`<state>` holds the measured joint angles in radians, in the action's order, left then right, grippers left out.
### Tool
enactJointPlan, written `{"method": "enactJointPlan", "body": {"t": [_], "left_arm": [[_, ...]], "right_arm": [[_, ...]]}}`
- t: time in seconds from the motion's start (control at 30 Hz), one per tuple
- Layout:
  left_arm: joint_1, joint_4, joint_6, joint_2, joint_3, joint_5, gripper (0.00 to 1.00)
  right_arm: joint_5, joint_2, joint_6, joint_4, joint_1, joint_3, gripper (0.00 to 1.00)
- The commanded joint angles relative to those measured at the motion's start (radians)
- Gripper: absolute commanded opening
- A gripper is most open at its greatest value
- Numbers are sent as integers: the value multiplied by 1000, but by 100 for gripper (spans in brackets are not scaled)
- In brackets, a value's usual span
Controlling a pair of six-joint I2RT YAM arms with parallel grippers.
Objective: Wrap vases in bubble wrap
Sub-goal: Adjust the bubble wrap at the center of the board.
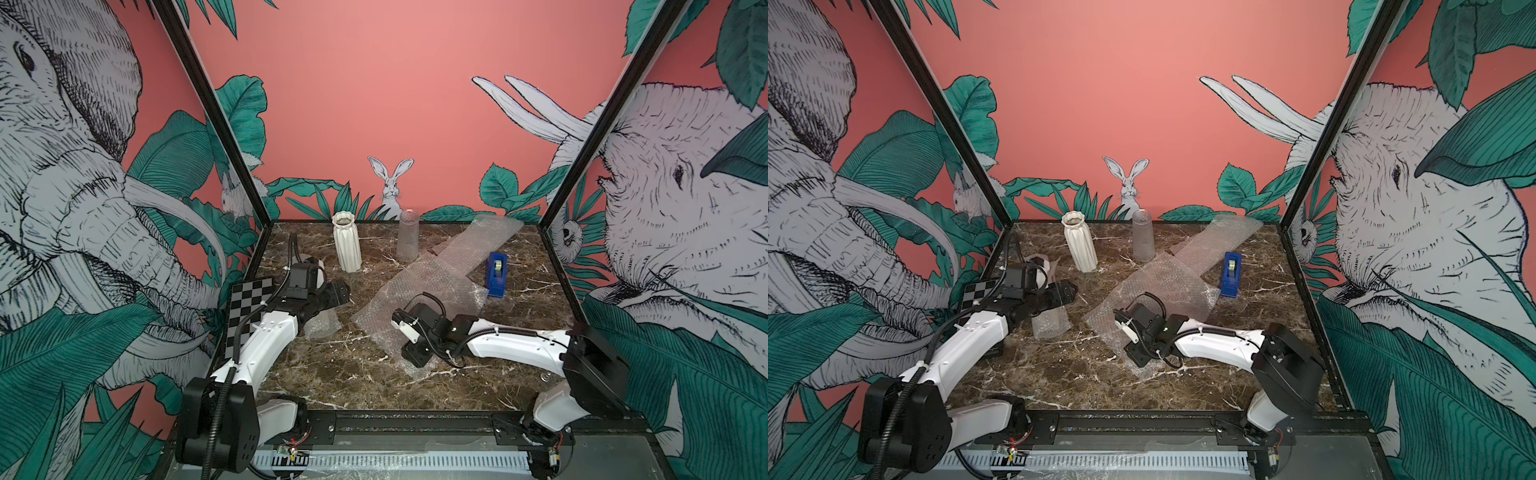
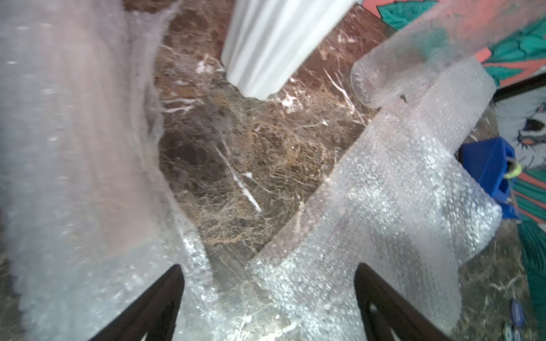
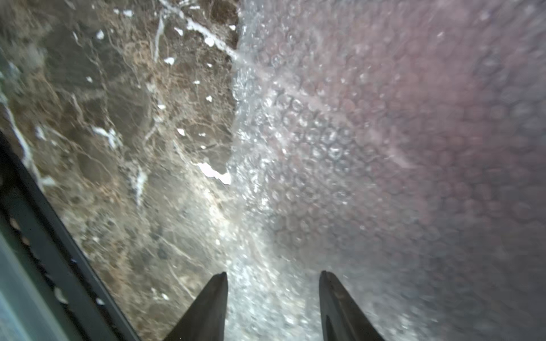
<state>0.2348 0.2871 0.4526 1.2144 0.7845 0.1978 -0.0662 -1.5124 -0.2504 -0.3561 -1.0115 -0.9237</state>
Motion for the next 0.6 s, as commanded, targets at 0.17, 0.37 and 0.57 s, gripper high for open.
{"method": "enactJointPlan", "body": {"t": [0.17, 0.37, 0.57], "left_arm": [[232, -20, -38, 170, 87, -55, 89], [314, -58, -71, 324, 112, -62, 88], [342, -24, -93, 435, 130, -49, 86]], "right_arm": [[137, 206, -205, 36, 218, 134, 65], [76, 91, -313, 90, 381, 120, 64], [57, -65, -313, 120, 430, 43, 63]]}}
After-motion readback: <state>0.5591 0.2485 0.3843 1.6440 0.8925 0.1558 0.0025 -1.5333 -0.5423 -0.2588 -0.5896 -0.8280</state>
